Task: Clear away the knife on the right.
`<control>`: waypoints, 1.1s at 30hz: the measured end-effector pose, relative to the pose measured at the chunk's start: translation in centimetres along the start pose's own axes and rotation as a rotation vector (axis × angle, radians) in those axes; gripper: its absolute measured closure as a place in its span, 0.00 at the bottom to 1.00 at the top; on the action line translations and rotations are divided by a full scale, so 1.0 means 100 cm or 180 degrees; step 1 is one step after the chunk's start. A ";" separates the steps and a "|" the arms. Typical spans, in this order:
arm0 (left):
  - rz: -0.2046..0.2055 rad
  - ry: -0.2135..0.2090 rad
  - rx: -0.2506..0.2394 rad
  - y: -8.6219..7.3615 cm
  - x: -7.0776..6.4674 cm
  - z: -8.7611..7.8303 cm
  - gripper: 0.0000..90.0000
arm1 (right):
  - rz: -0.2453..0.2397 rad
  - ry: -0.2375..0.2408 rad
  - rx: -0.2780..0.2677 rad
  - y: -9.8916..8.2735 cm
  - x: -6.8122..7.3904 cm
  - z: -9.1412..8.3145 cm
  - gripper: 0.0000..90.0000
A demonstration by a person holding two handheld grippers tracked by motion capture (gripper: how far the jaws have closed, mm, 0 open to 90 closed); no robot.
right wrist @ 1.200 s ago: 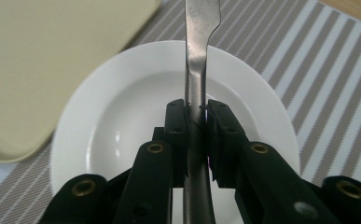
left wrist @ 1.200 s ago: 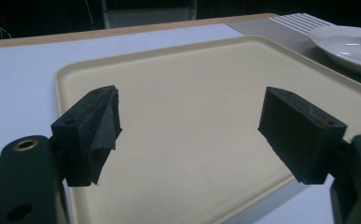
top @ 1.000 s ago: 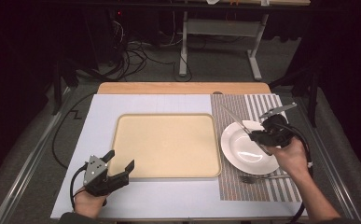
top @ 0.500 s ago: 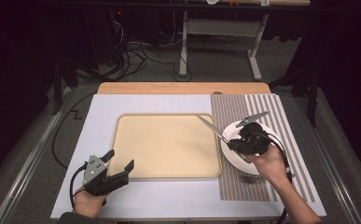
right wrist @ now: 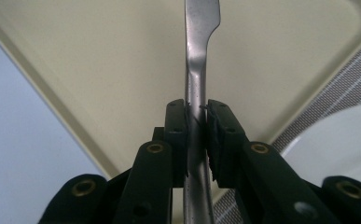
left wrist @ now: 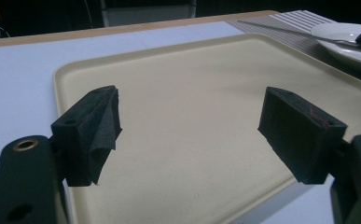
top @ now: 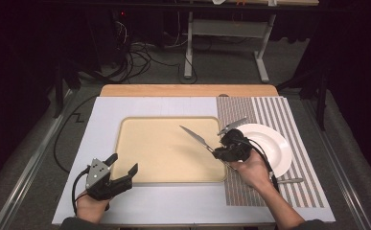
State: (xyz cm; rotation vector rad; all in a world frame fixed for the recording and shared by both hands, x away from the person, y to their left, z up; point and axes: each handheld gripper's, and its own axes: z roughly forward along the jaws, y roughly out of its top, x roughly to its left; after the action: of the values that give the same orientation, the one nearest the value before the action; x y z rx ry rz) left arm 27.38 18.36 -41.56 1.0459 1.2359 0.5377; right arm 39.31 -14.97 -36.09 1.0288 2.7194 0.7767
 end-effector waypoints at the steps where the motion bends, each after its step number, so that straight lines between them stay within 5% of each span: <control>1: -0.0001 -0.0002 0.0000 0.000 0.000 0.000 0.24 | 0.0004 0.0003 0.0013 0.002 0.001 0.003 0.89; 13: 0.0008 -0.0035 0.0011 -0.001 -0.002 0.001 0.24 | 0.0056 -0.0057 0.0194 0.013 0.007 0.038 0.89; 14: 0.0009 -0.0035 0.0014 -0.001 -0.002 0.001 0.24 | -0.0163 -0.0037 0.0120 0.013 0.002 0.042 0.89; 15: 0.0014 -0.0036 0.0018 -0.001 -0.002 0.001 0.24 | 0.0025 -0.0052 0.0189 0.012 0.006 0.043 0.89; 16: 0.0015 -0.0034 0.0019 -0.001 -0.002 0.001 0.24 | -0.0070 -0.0049 0.0170 0.011 0.003 0.046 0.89; 17: 0.0013 -0.0030 0.0019 -0.001 -0.001 0.001 0.24 | 0.0075 -0.0061 0.0238 0.010 0.006 0.047 0.89; 24: 0.0029 -0.0040 0.0032 -0.001 -0.002 0.001 0.24 | 0.0067 -0.0095 0.0267 0.006 0.003 0.056 0.89; 27: 0.0023 -0.0034 0.0038 -0.002 -0.001 0.001 0.24 | 0.0225 -0.0099 0.0321 0.005 0.007 0.059 0.89; 29: 0.0027 -0.0045 0.0044 -0.002 -0.002 0.002 0.24 | 0.0061 -0.0095 0.0249 0.006 0.003 0.061 0.88; 33: 0.0050 -0.0054 0.0061 -0.003 -0.002 0.001 0.24 | 0.0054 -0.0102 0.0247 0.006 0.003 0.061 0.88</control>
State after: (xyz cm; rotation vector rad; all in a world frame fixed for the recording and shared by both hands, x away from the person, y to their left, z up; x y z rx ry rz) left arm 27.37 18.01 -41.66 1.0751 1.2209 0.5288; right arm 41.23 -11.86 -41.02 1.0718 2.7368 0.6563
